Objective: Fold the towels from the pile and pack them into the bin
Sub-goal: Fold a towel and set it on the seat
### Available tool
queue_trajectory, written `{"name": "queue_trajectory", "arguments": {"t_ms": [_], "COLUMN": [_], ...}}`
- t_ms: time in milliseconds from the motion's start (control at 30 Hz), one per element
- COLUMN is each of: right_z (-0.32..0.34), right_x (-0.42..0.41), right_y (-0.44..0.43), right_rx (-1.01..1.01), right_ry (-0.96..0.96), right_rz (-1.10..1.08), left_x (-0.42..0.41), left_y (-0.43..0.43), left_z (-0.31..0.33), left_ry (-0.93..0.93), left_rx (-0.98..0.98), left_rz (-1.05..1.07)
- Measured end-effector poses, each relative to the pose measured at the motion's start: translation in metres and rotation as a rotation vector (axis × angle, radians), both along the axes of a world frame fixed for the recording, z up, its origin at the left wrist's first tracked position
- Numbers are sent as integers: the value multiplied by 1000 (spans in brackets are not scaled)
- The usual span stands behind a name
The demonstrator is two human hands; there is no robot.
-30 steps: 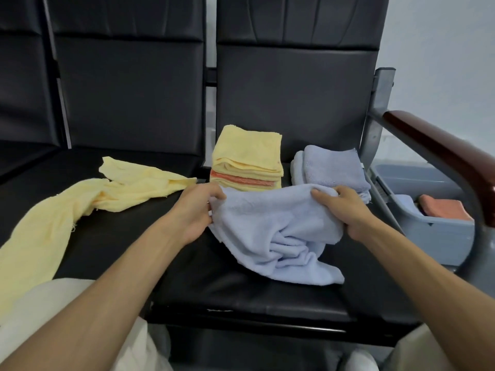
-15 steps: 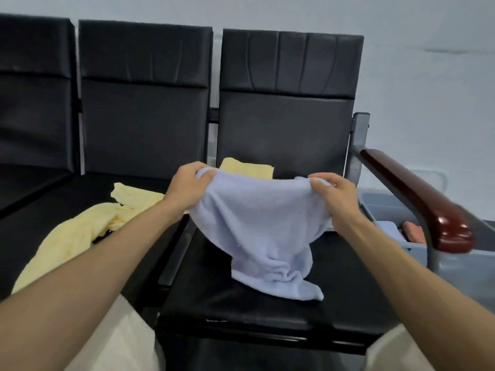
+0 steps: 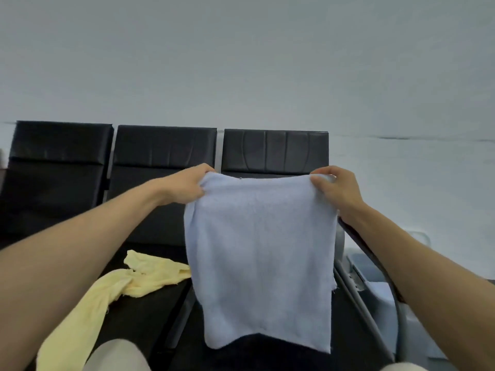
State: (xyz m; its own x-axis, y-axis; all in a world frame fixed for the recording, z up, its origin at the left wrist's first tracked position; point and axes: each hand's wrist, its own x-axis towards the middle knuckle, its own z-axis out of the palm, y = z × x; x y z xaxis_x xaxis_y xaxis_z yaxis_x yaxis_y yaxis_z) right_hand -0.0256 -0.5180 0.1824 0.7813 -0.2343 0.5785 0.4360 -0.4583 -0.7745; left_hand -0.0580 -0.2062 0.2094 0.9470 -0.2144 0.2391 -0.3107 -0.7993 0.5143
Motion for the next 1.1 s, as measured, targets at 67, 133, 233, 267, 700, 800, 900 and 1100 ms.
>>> {"name": "queue_trajectory", "arguments": {"t_ms": [67, 133, 233, 267, 700, 800, 900, 1100], "right_z": [9, 17, 24, 26, 38, 39, 38, 32], "right_x": [-7, -12, -23, -27, -45, -47, -47, -39], "right_y": [-2, -3, -6, -7, -25, -32, -36, -35], "right_rx": [-118, -199, -219, -215, -291, -306, -351, -483], "right_ry": [3, 10, 10, 32, 587, 661, 654, 559], "right_rz": [-59, -115, -144, -143, 146, 302, 295, 133], "left_x": [-4, -8, -9, -8, -19, -20, -21, -24], "left_y": [3, 5, 10, 11, 19, 29, 32, 24], "left_z": [9, 15, 15, 12, 9, 16, 16, 8], "left_ry": [-76, -134, -225, -249, 268, 319, 187, -4], "left_rx": [96, 134, 63, -3, -894, -768, -412, -41], "left_rz": [32, 58, 140, 173, 212, 82, 124, 244]}}
